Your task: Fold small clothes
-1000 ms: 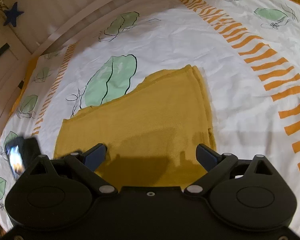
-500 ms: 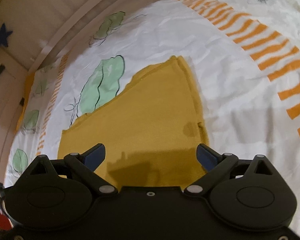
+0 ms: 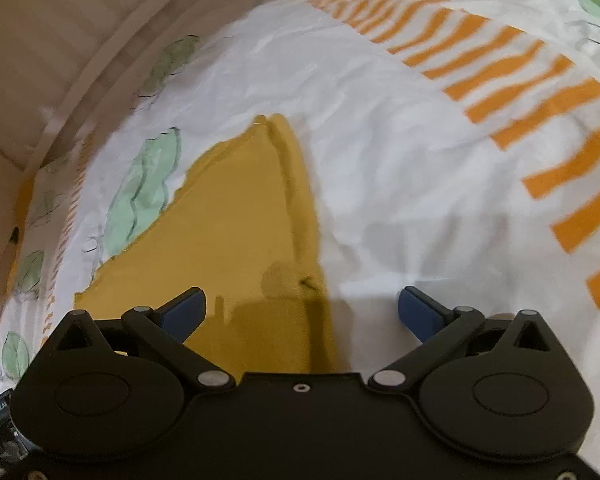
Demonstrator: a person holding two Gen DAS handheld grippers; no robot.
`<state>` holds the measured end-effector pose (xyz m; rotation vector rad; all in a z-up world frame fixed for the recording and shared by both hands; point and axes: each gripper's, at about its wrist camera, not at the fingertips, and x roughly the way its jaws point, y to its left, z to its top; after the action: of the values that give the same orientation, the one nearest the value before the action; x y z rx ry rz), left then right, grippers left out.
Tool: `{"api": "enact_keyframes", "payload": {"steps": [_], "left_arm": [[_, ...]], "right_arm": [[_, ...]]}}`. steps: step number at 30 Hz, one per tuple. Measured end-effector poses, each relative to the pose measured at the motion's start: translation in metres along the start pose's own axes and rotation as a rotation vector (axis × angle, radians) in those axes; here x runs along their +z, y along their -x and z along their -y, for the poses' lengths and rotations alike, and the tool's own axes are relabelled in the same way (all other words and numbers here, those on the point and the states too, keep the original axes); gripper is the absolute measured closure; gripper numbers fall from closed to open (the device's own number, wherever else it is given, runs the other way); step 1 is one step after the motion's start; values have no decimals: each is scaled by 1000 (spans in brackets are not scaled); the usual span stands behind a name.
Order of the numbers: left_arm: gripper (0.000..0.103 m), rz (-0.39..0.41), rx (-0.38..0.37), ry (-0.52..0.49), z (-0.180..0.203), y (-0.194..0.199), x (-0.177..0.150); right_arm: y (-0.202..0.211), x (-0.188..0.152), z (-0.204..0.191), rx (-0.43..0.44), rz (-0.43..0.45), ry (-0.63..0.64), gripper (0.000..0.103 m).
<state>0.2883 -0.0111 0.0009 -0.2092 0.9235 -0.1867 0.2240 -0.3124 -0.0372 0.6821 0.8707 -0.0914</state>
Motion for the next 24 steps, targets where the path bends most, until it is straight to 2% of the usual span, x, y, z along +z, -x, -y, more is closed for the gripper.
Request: {"api": "enact_keyframes", "payload": {"steps": [4, 7, 12, 15, 19, 24], "left_arm": [[34, -1, -28, 18, -7, 3, 4], [34, 10, -35, 24, -11, 7, 6], [34, 5, -29, 22, -17, 8, 6], [34, 1, -23, 28, -22, 8, 7], [34, 0, -19, 43, -26, 6, 8], [34, -10, -14, 38, -28, 2, 9]], "right_arm": [[-12, -1, 3, 161, 10, -9, 0], [-17, 2, 13, 238, 28, -25, 0], [-27, 23, 28, 346, -24, -106, 0], [-37, 36, 26, 364, -59, -76, 0], [-49, 48, 13, 365, -108, 33, 0], [-54, 51, 2, 353, -119, 107, 1]]}}
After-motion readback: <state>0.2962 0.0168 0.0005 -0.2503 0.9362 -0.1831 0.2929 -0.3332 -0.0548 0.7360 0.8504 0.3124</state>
